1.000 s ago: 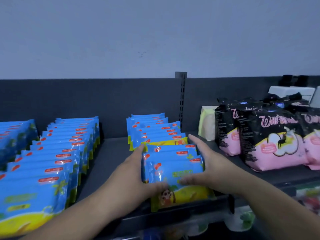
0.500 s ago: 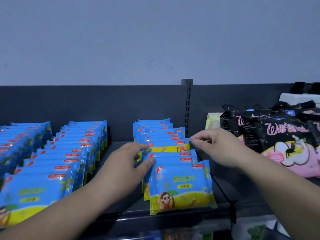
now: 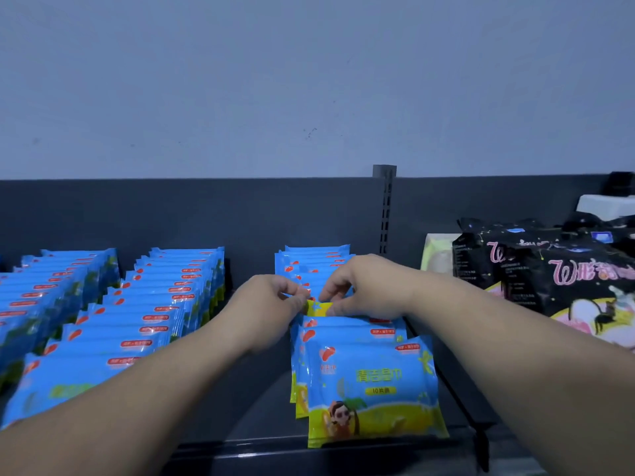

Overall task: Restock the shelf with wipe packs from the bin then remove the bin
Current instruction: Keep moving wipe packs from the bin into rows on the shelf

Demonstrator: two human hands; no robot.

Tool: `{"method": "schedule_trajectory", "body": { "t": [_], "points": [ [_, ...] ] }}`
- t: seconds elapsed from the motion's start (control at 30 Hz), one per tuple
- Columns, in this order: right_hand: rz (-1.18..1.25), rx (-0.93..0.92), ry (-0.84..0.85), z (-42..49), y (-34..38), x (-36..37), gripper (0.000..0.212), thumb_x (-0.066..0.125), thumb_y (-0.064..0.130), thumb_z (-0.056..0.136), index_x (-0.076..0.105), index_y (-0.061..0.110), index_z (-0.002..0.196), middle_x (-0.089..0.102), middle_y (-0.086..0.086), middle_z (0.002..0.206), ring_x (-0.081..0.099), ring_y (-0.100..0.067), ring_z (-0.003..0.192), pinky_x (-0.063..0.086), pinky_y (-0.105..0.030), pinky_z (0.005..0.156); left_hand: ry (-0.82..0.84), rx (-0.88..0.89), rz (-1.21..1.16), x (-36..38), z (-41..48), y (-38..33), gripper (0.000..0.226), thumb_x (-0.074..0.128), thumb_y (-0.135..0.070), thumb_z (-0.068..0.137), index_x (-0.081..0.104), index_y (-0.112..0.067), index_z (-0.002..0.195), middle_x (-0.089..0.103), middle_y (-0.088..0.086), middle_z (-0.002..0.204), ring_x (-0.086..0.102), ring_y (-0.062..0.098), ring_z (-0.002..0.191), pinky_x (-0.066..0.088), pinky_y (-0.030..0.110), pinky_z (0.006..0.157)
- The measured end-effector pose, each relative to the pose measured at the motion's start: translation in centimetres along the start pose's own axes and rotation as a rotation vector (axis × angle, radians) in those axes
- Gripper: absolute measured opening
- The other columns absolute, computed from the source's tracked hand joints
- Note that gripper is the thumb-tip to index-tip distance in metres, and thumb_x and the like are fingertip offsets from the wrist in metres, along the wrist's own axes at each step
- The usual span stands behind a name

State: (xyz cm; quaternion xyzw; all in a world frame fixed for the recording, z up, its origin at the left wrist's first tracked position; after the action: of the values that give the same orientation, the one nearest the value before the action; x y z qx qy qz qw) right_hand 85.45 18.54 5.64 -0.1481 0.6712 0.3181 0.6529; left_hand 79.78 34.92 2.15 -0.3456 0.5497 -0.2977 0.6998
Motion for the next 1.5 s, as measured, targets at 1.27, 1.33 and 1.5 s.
{"method": "schedule_trajectory", "body": {
  "t": [1.27,1.33,1.5],
  "points": [
    [0.903,0.073,-0.112,-7.0,-3.0,1.4,0.051,0.065,0.040,0.072,0.053,0.032,0.121,0.061,-0.002,0.127,0.066,-0.006,0.103,0.054,-0.024,0.088,-0.015,0.163,0.009,0.6,-4.4,-0.3,0.039,0.069,-0.046,0.080,0.061,-0.034,0.116,0.057,-0.016,0.073,0.054,-0.006,0.056,0.036,0.006,0.049],
    [0.846,0.028,-0.080,-7.2,-3.2,1.3,0.071,0.075,0.042,0.067,0.041,0.041,0.129,0.049,0.008,0.135,0.061,0.005,0.105,0.053,-0.021,0.086,-0.018,0.176,0.053,0.7,-4.3,-0.1,0.051,0.067,-0.053,0.077,0.058,-0.033,0.123,0.059,-0.018,0.091,0.057,-0.006,0.074,0.042,0.006,0.061],
    [0.529,0.011,0.035,-8.3,-4.0,1.9,0.111,0.090,0.047,0.045,0.032,0.049,0.140,0.038,0.028,0.140,0.047,0.009,0.122,0.042,-0.023,0.106,0.069,0.228,0.091,1.3,-4.5,0.2,0.083,0.070,-0.063,0.065,0.041,-0.034,0.138,0.053,-0.026,0.117,0.049,-0.026,0.091,0.039,-0.003,0.070]
  ]
}}
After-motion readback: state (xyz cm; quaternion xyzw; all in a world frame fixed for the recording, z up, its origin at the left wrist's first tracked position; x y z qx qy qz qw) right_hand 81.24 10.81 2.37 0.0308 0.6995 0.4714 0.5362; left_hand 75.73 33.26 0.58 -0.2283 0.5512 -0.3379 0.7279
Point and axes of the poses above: each hand's wrist, its own z-axis towards the middle knuckle, its own x-axis out of the palm, y = z × x, the point moved 2 cm from there along z, towards the middle knuckle
